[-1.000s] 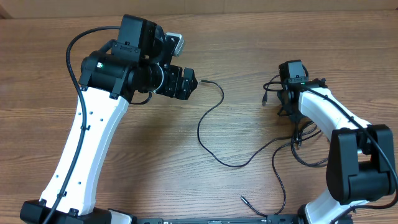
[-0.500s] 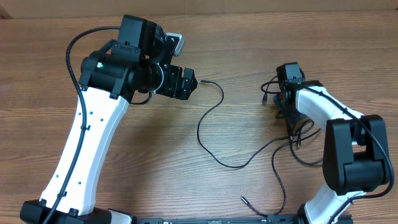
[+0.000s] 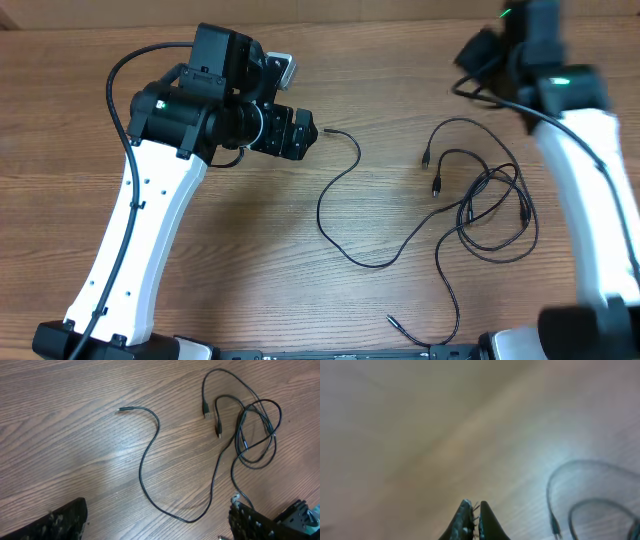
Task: Untangle cables
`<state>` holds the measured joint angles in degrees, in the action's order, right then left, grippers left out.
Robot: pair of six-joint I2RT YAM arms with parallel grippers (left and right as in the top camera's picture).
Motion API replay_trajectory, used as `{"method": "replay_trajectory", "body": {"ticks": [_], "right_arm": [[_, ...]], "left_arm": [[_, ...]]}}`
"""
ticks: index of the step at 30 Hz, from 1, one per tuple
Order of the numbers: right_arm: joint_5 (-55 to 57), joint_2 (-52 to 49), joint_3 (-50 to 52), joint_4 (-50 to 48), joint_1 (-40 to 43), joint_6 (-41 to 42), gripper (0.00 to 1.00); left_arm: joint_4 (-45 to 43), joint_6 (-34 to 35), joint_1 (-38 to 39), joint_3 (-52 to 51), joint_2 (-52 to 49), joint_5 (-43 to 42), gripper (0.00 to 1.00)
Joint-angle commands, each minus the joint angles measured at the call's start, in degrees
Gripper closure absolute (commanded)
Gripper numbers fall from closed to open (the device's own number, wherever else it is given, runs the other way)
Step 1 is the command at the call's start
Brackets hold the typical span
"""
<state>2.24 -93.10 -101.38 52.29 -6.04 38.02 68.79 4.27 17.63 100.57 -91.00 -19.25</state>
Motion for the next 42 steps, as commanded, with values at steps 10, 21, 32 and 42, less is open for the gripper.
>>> {"method": "replay_trajectory", "body": {"ticks": [10, 21, 32, 42], "right_arm": [[6.6, 3.1, -7.9, 19.6, 0.1, -2.9, 0.13], [9.3, 3.1, 16.5, 23.1, 0.1, 10.8, 0.11], [9.7, 3.1, 42.4, 7.0, 0.7, 18.2, 0.11], [9.7, 3.1, 51.2, -4.0, 10.0, 13.6, 0.65]], "left_arm": [[1.1, -0.9, 0.4, 0.7, -6.1, 0.1, 0.11], [-0.5, -1.5, 0.4, 0.7, -6.4, 0.1, 0.11], [0.2, -2.0, 0.4, 0.7, -6.4, 0.2, 0.1], [1.1, -2.0, 0.4, 0.7, -6.4, 0.2, 0.11]]}}
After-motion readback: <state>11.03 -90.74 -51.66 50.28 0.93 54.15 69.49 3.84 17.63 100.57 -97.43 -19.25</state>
